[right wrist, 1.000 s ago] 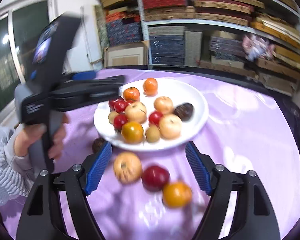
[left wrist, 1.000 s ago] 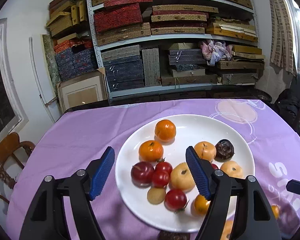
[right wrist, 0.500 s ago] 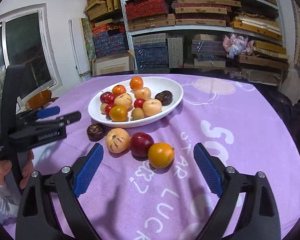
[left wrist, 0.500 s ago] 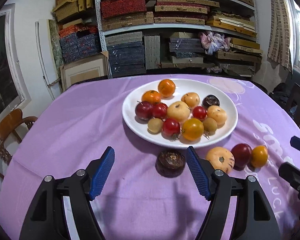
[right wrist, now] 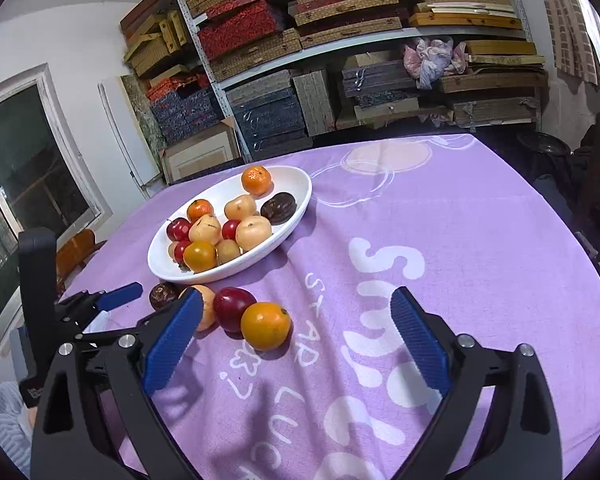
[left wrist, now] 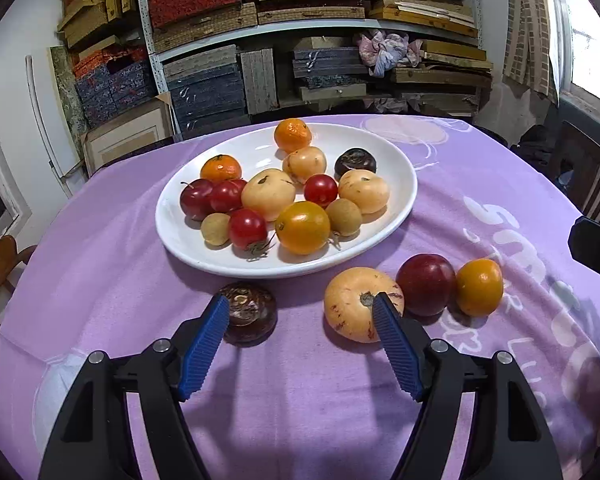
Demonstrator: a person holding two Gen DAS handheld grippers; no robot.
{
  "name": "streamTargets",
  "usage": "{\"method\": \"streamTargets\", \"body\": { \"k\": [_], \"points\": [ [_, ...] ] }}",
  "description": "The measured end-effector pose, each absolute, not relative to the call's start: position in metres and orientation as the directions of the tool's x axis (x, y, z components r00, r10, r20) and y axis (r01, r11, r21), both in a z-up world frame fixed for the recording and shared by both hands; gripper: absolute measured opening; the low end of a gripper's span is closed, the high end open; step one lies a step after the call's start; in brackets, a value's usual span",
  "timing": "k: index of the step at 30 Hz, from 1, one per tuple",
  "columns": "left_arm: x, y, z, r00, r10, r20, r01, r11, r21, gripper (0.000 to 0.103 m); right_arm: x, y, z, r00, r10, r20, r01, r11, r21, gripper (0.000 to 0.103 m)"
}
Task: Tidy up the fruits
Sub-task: 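Grasp a pale striped fruit with the left tool while the right tool grasps an orange fruit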
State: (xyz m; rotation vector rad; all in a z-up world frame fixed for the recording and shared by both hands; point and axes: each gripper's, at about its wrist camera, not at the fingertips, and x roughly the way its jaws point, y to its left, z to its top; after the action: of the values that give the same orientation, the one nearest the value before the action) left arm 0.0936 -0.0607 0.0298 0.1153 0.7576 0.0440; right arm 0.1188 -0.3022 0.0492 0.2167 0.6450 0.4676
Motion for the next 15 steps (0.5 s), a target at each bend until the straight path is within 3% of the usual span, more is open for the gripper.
{"method": "streamTargets", "body": {
  "k": [15],
  "points": [
    [0.113,-0.075,0.011,0.647,-0.026,-0.762,0.066,0.998,0.022,0.076,0.121,-0.305,0.048,0.693,0.487,-0.531,-0.337,0.870,0.359,0.094]
  ]
}}
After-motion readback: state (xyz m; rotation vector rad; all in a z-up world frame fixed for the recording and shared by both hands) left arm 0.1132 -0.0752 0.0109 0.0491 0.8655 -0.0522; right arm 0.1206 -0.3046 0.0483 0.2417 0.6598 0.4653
